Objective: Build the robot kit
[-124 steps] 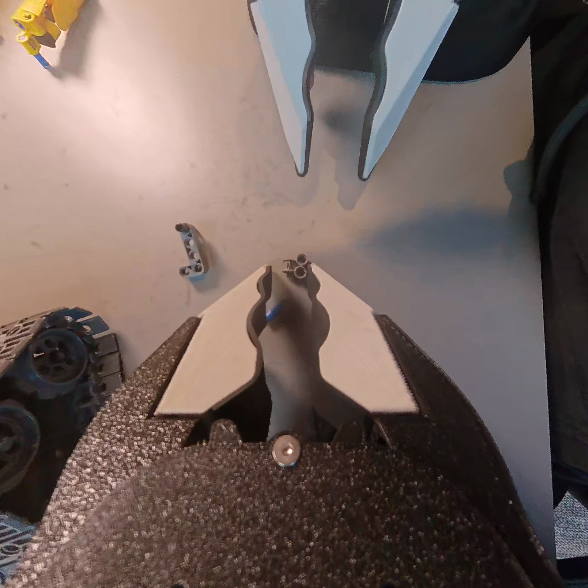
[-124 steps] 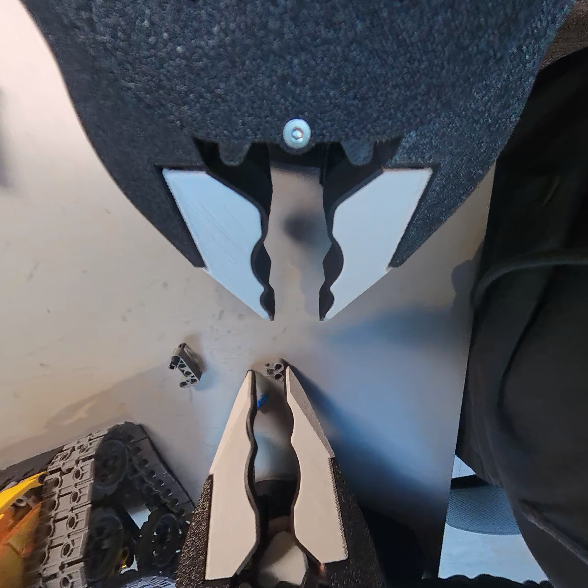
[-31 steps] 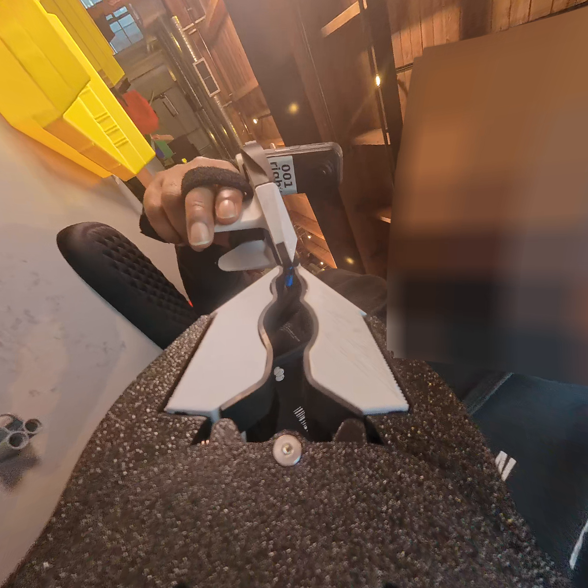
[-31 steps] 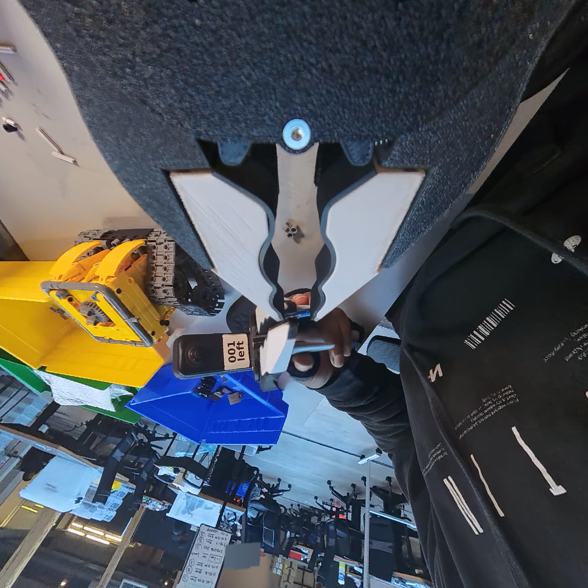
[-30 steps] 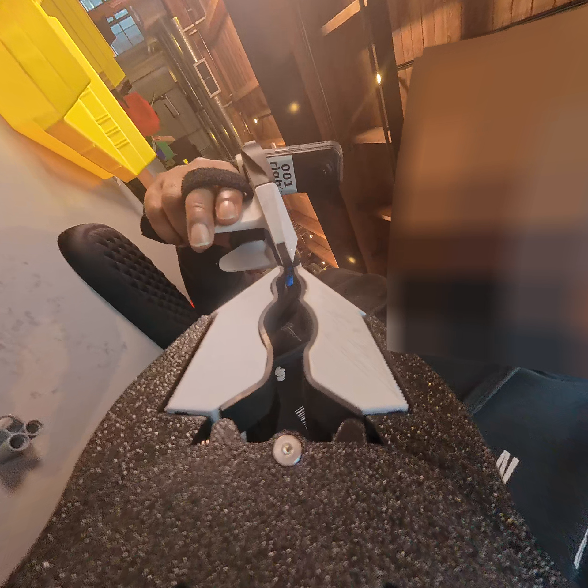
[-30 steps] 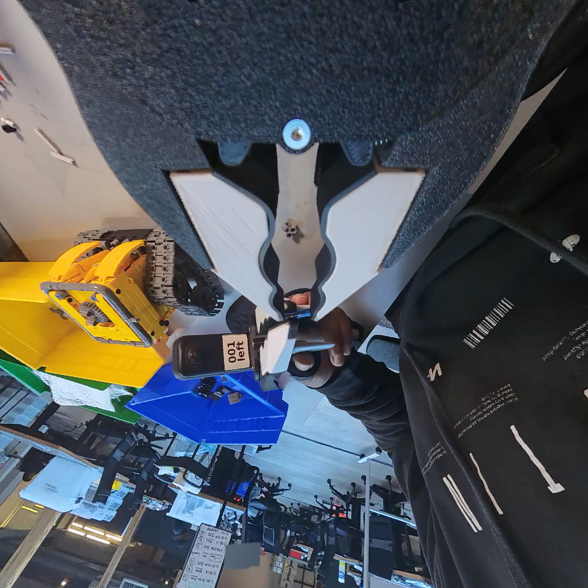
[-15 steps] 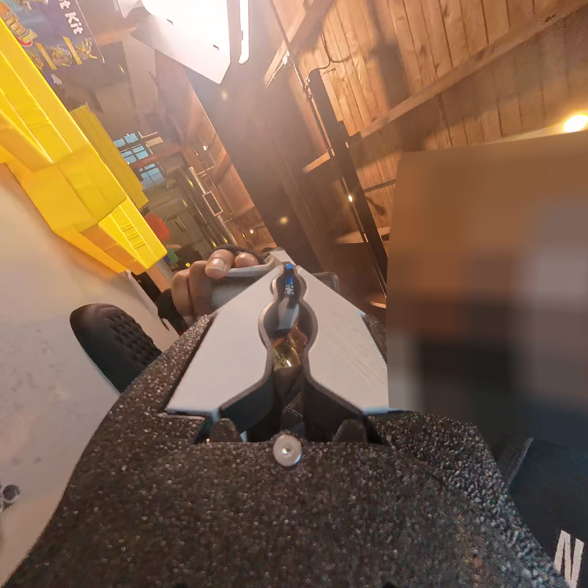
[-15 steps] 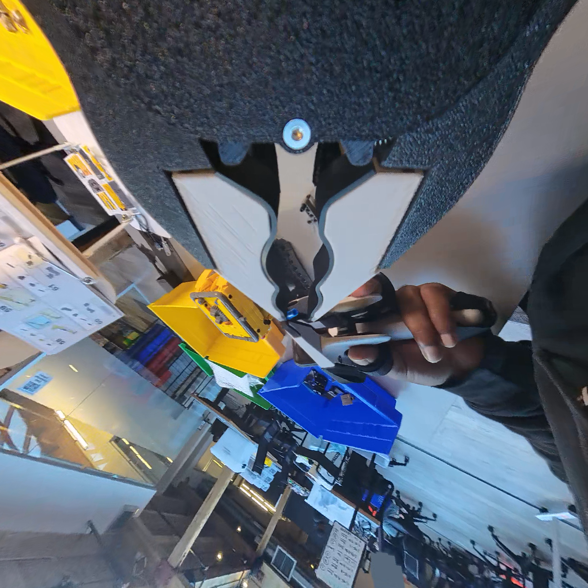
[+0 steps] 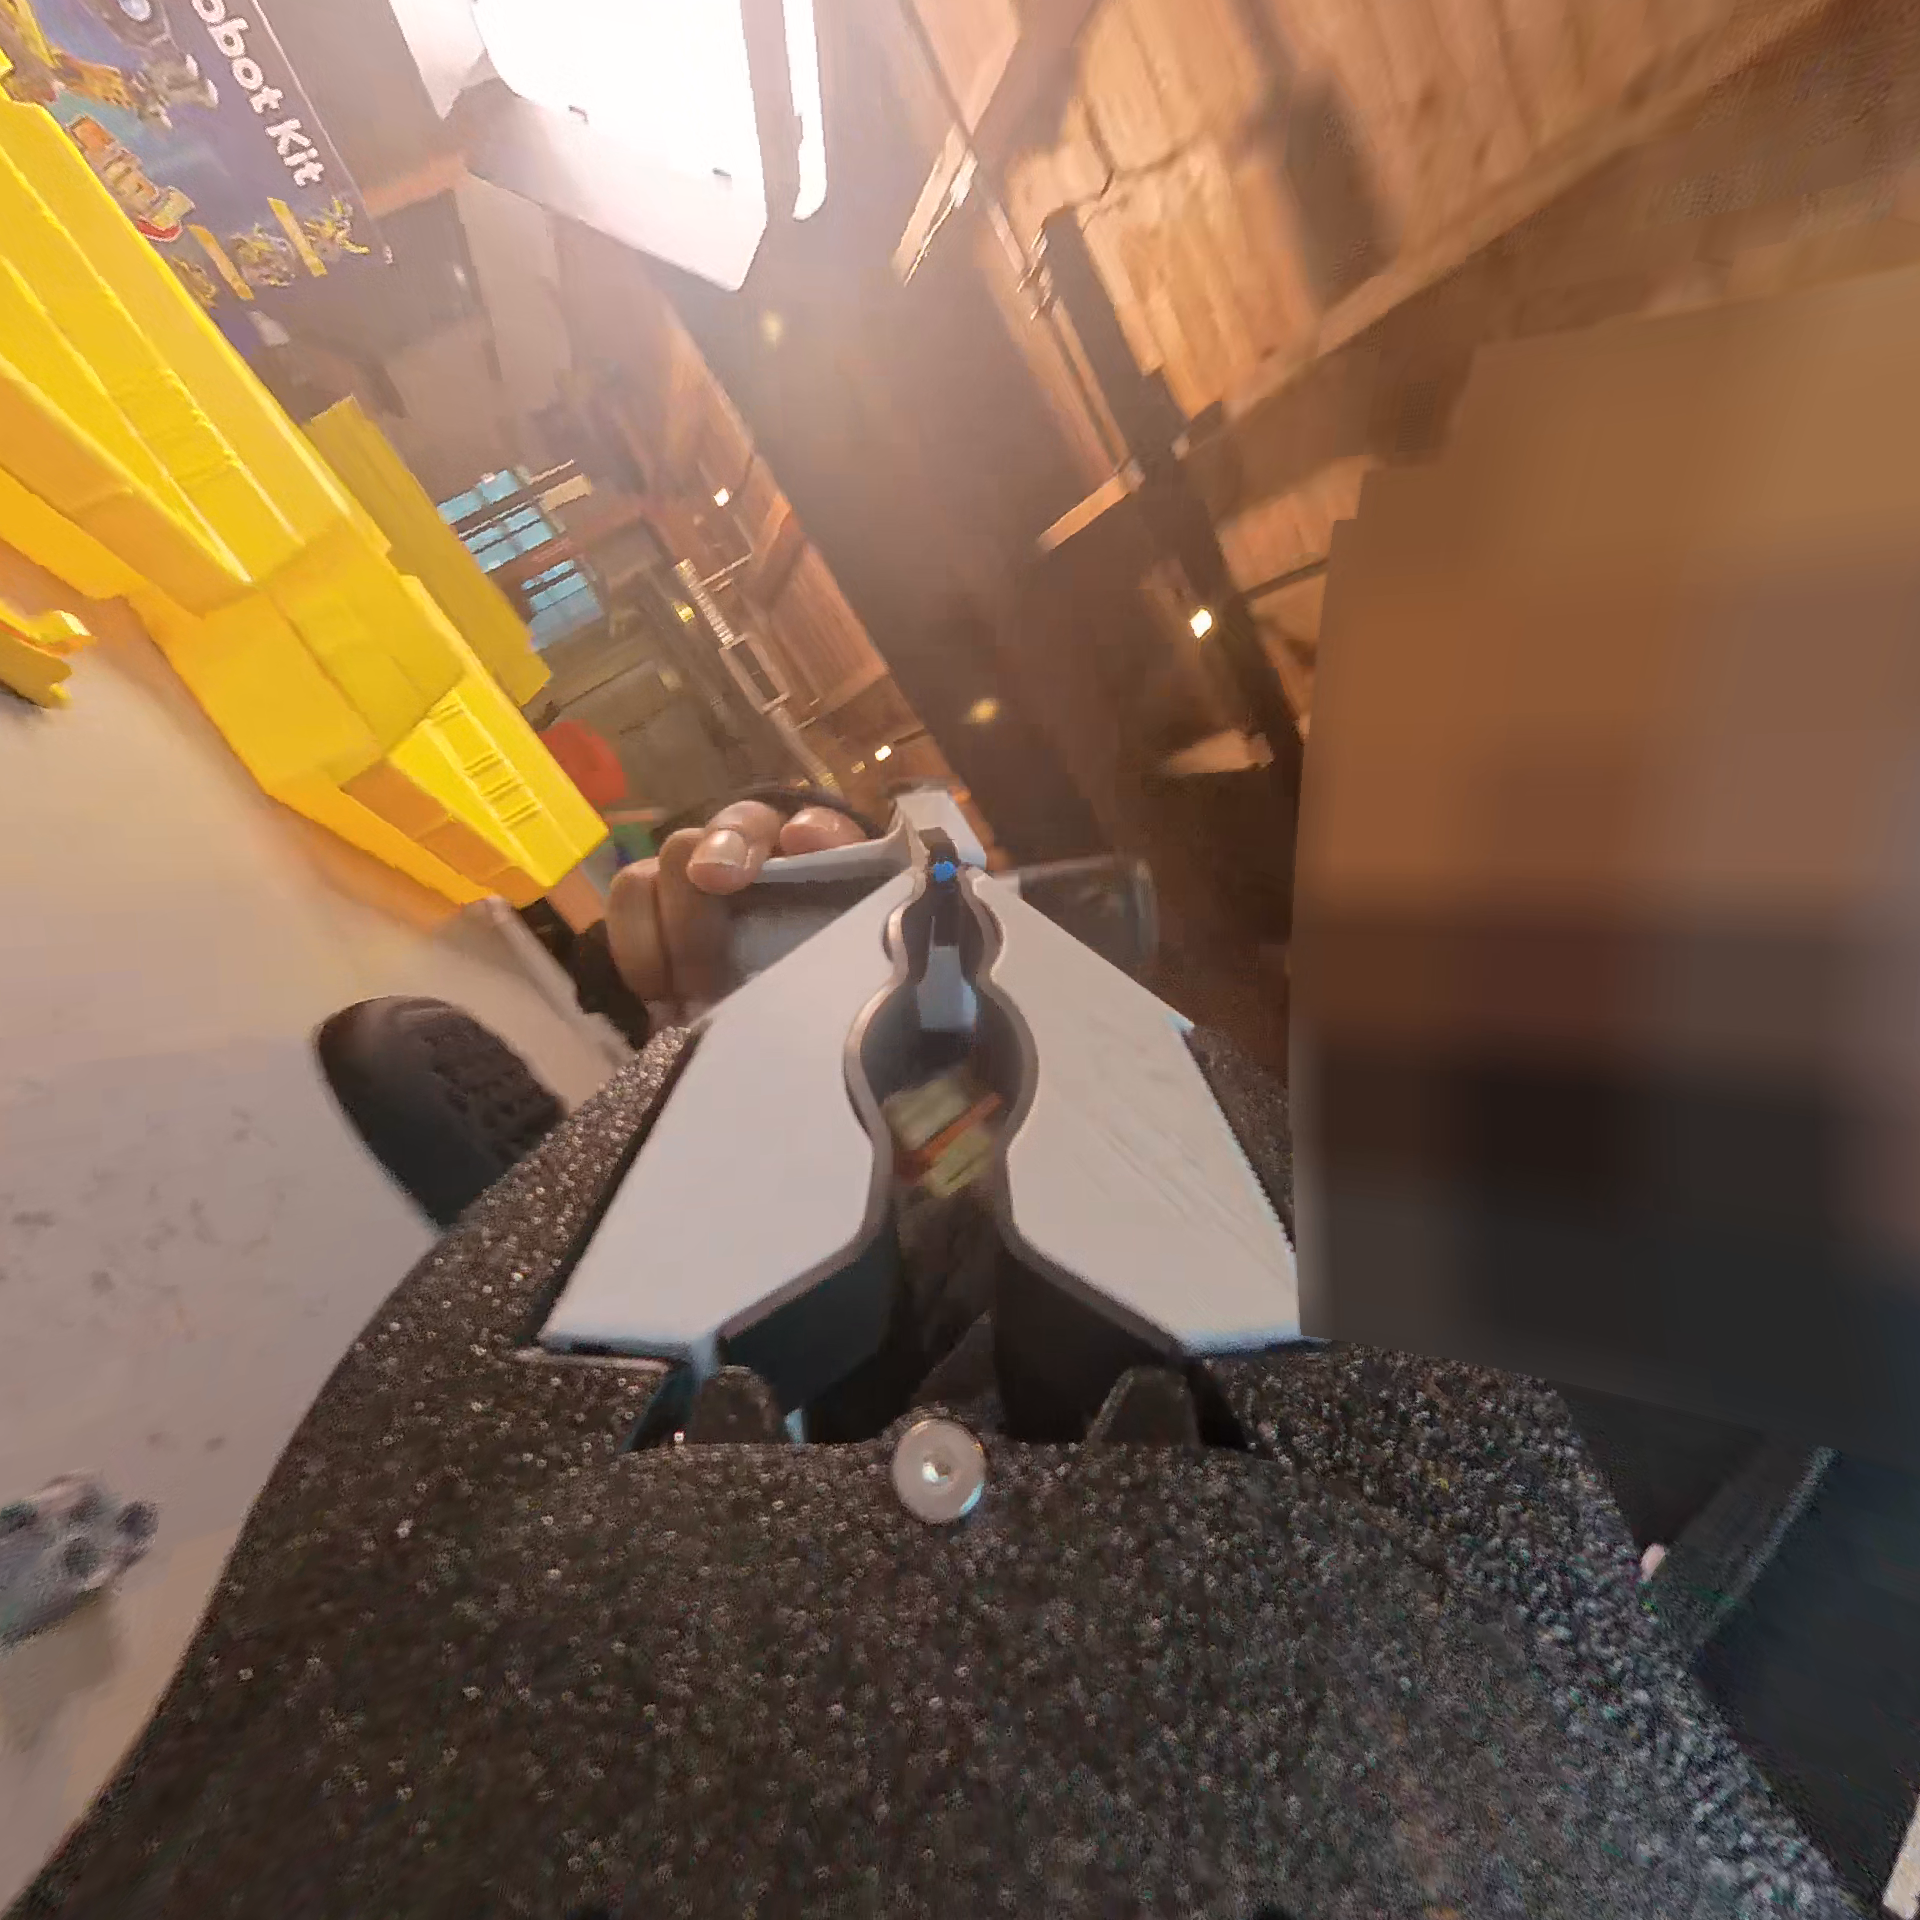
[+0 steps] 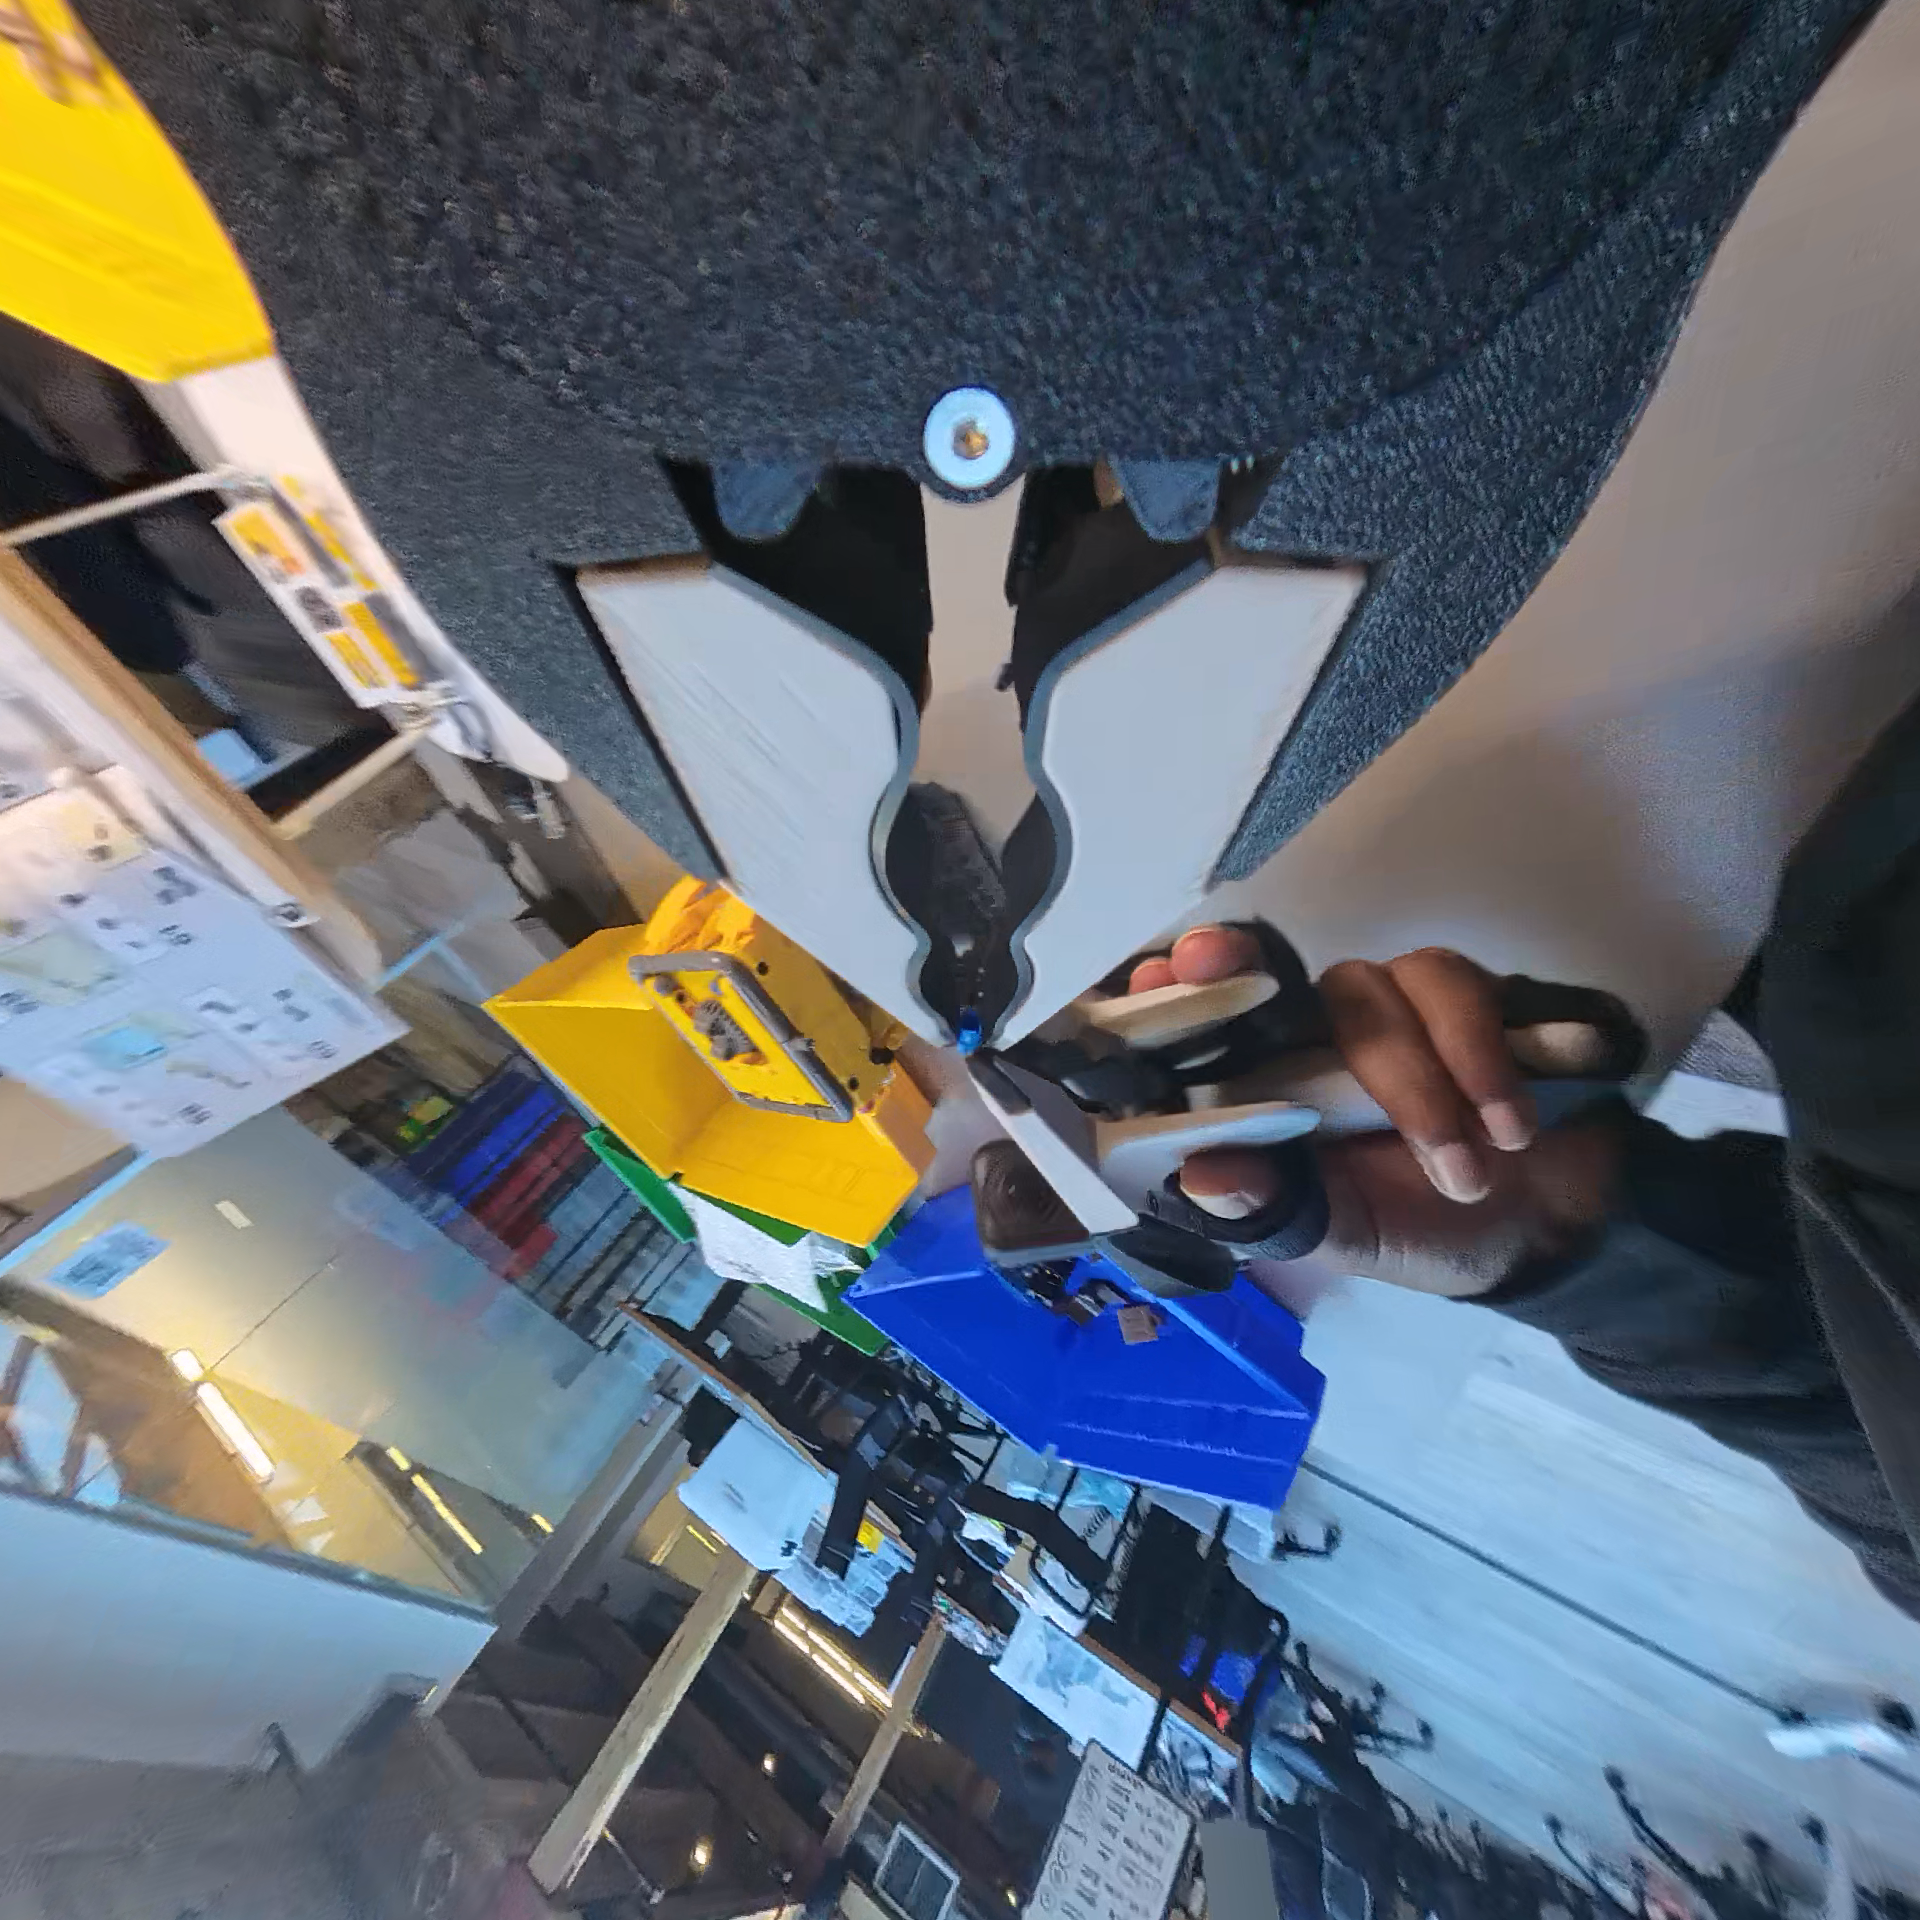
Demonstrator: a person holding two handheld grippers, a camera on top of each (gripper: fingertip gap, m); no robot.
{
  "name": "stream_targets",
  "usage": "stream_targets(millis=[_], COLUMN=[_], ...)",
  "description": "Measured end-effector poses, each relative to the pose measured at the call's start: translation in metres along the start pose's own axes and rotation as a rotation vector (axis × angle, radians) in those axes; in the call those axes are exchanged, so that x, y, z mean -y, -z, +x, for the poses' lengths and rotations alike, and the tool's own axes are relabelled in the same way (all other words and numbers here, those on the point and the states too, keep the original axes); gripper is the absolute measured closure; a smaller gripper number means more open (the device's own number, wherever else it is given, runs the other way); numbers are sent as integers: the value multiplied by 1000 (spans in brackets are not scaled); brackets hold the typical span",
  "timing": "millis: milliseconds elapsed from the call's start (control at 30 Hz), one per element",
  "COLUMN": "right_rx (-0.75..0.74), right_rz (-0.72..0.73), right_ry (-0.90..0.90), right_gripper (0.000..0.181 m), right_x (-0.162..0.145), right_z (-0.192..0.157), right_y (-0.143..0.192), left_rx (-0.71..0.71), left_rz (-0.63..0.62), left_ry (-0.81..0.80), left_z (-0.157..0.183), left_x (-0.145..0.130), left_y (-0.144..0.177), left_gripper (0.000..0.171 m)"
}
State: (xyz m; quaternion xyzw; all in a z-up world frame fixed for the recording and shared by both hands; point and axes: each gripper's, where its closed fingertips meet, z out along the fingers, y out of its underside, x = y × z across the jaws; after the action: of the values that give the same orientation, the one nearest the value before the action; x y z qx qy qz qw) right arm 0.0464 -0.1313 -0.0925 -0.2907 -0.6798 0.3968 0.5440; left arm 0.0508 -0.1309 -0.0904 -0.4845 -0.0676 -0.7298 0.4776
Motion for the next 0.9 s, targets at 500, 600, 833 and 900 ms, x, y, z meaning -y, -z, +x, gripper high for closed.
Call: stream_targets(millis=[500, 600, 833, 900], right_rx=[230, 235, 225, 226], right_rz=[-53, -52, -49, -51], right_ry=[-394, -407, -450, -442], right_gripper=[177, 177, 177, 177], right_x=[-51, -53, -60, -59], right_z=[-11, -11, -8, -8], right_y=[17, 22, 26, 24], left_rx=[575, 520, 510, 516], left_rz=[-1379, -1463, -1448, -1370], left_ry=[-941, -942, -996, -1044], left_z=[-117, -120, -122, -119], left_x=[-50, -51, -49, -47], left_y=[93, 94, 94, 87], left_gripper=[142, 148, 158, 158])
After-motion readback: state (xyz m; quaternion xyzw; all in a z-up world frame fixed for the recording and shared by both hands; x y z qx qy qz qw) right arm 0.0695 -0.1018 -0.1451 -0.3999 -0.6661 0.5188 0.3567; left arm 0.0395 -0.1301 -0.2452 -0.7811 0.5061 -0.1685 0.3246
